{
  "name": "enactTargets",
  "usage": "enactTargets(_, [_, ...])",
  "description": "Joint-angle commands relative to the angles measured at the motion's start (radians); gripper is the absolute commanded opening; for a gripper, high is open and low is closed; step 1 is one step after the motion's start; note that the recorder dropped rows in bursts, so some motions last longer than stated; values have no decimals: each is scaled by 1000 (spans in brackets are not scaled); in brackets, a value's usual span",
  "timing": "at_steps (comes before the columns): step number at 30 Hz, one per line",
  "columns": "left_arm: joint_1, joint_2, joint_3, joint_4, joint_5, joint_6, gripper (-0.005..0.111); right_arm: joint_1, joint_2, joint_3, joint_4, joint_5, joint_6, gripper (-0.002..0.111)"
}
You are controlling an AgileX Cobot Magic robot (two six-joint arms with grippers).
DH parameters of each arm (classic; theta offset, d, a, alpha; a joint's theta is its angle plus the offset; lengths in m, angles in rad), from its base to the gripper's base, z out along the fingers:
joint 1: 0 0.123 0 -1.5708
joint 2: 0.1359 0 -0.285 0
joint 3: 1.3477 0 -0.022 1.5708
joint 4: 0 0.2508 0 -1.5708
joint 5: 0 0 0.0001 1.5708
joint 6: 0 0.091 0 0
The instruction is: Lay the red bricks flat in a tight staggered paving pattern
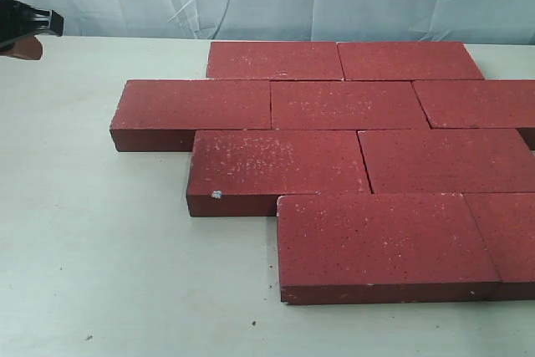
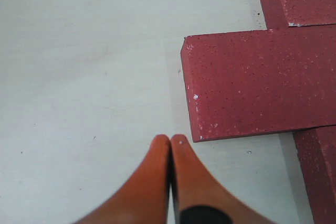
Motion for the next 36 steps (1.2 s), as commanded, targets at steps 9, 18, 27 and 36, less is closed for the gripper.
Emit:
enactTargets(9, [-4, -9, 3, -1, -9, 1, 0, 0, -6, 5, 0, -14, -8, -1])
enactTargets(18, [-4, -9, 3, -1, -9, 1, 0, 0, -6, 5, 0, -14, -8, -1])
enactTargets(27, [-4, -11, 3, -1, -8, 1, 0, 0, -6, 5, 2, -16, -8, -1])
enactTargets(36, [-2, -182, 21, 89, -9, 1, 0, 0, -6, 5, 2, -16, -8, -1])
